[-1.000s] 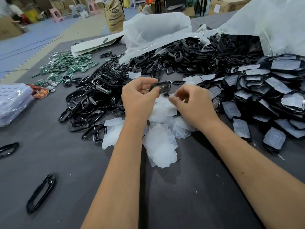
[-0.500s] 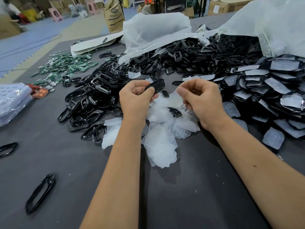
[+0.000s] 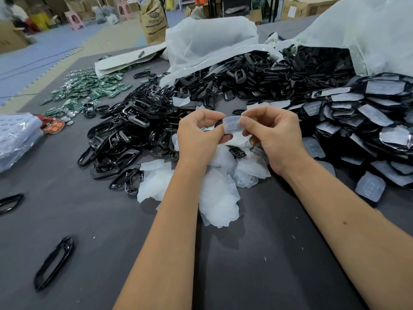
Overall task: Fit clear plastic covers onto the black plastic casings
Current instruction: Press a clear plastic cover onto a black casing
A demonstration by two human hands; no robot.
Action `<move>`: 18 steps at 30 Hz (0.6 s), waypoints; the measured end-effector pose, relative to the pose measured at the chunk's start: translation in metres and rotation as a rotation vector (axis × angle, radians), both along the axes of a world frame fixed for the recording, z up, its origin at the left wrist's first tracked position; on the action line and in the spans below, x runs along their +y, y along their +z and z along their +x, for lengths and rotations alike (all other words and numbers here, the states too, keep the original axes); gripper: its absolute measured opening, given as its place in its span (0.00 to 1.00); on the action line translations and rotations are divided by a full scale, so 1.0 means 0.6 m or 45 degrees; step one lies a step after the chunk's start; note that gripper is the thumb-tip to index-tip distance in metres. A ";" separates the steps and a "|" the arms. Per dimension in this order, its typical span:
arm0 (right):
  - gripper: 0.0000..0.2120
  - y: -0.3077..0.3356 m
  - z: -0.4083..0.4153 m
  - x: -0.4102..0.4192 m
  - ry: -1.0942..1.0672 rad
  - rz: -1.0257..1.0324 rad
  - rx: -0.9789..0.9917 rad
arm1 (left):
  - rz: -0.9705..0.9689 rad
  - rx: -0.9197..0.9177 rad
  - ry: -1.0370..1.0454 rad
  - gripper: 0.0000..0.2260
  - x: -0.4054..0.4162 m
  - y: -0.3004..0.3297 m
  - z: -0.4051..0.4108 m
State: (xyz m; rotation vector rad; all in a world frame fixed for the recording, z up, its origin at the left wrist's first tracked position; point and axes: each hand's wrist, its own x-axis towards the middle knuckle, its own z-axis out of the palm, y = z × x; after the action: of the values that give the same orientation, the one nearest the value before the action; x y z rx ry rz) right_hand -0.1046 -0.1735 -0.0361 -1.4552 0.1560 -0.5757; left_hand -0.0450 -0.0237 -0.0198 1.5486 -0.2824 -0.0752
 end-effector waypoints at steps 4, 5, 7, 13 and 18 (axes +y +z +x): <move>0.05 -0.006 0.004 0.003 -0.045 -0.206 -0.004 | -0.013 -0.007 -0.035 0.11 0.001 0.000 -0.001; 0.05 -0.007 0.004 0.003 -0.060 -0.237 -0.006 | -0.013 -0.005 -0.043 0.11 0.001 0.000 -0.002; 0.05 -0.009 0.006 0.003 -0.104 -0.274 -0.004 | -0.017 0.005 -0.051 0.11 0.001 0.000 -0.003; 0.04 -0.014 0.009 0.000 -0.261 -0.379 0.040 | -0.073 0.082 -0.063 0.08 0.001 0.003 -0.002; 0.06 -0.011 0.008 0.003 -0.301 -0.382 0.044 | -0.088 0.095 -0.080 0.12 -0.001 0.004 -0.006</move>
State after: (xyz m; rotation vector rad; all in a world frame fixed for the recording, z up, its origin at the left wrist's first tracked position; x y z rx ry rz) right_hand -0.1000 -0.1716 -0.0428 -1.7513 0.2810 -0.7915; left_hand -0.0486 -0.0244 -0.0173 1.4653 -0.2722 -0.1705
